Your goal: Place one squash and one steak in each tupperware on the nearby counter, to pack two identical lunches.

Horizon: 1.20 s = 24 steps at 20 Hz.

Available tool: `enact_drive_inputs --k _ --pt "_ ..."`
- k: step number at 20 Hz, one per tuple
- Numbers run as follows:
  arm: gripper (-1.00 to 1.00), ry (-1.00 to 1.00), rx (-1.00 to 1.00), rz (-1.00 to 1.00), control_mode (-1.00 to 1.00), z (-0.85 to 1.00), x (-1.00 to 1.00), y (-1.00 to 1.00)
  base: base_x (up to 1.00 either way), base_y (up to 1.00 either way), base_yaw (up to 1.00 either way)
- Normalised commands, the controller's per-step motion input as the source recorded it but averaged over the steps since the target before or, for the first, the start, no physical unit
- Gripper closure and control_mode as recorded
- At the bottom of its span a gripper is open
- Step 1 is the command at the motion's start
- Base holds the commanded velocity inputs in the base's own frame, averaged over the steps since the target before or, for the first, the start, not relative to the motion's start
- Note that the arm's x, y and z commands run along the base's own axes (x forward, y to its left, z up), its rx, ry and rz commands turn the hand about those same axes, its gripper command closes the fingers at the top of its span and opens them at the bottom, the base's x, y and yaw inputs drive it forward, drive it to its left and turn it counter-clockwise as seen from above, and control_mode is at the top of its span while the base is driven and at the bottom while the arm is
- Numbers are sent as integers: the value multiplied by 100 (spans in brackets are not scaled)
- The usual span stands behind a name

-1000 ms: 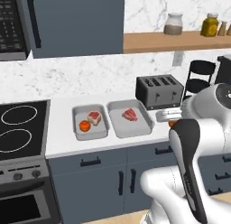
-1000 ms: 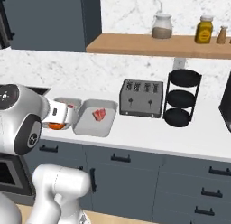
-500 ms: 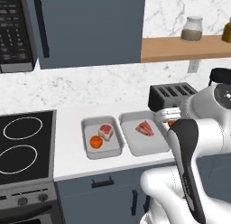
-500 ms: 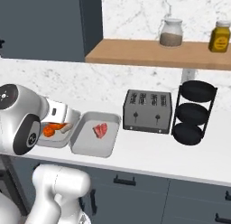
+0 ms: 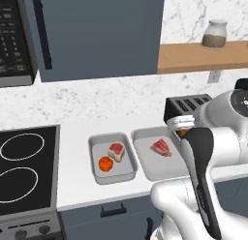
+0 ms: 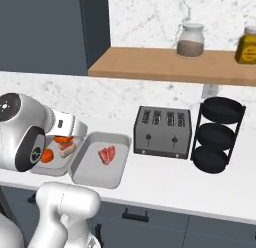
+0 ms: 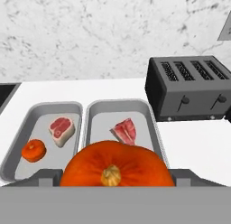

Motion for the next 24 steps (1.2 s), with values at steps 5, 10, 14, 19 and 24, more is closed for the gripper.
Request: enact_drive_inputs --k 5,10,14,19,24 --pt "100 0 0 0 100 0 0 0 37 2 0" --pt "100 0 0 0 -100 -56 26 0 0 0 0" --pt "100 1 0 0 -100 -78 26 0 0 0 0" --pt "100 5 0 0 -100 -97 56 1 0 0 0" --pt "100 8 0 0 -100 -78 56 1 0 0 0"
